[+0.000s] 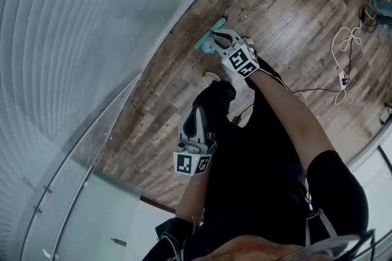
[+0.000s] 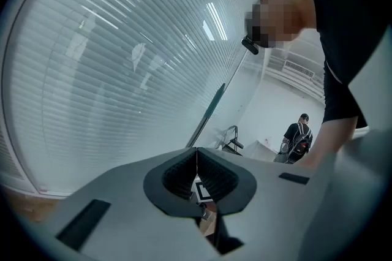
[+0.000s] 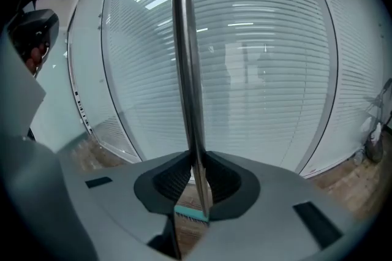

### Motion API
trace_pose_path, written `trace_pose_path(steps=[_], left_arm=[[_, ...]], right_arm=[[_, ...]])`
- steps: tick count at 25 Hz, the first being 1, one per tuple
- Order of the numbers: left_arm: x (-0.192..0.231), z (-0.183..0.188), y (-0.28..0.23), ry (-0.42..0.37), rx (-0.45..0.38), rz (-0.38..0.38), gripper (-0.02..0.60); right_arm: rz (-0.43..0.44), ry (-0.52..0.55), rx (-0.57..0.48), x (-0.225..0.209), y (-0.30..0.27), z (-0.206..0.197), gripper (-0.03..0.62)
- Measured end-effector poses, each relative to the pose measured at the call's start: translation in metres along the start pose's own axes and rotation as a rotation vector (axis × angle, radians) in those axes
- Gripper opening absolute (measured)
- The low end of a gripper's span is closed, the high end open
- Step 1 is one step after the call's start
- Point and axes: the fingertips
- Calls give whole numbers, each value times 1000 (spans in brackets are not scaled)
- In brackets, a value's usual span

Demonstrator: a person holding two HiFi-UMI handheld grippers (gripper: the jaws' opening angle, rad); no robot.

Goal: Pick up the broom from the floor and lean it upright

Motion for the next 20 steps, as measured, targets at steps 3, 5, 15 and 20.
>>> trace_pose_path(steps=[3, 5, 15, 20], left_arm=[[16, -3, -12, 60, -31, 11, 20], [18, 0, -18, 68, -53, 3, 20], [52, -9, -42, 39, -89, 13, 20], [60, -15, -46, 38, -91, 14, 20]], right_arm=[[-22, -19, 46, -17, -28, -28, 83], [-43, -48, 71, -28, -44, -45, 83], [-88, -182, 126, -61, -114, -90, 83], [-107, -165, 117, -78, -132, -85, 84]])
Point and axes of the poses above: the fingertips, and each gripper's own axes: y backward along the fingers, x to its left, z out of its top, and after that the axes turned 2 degrees about x, right-handed
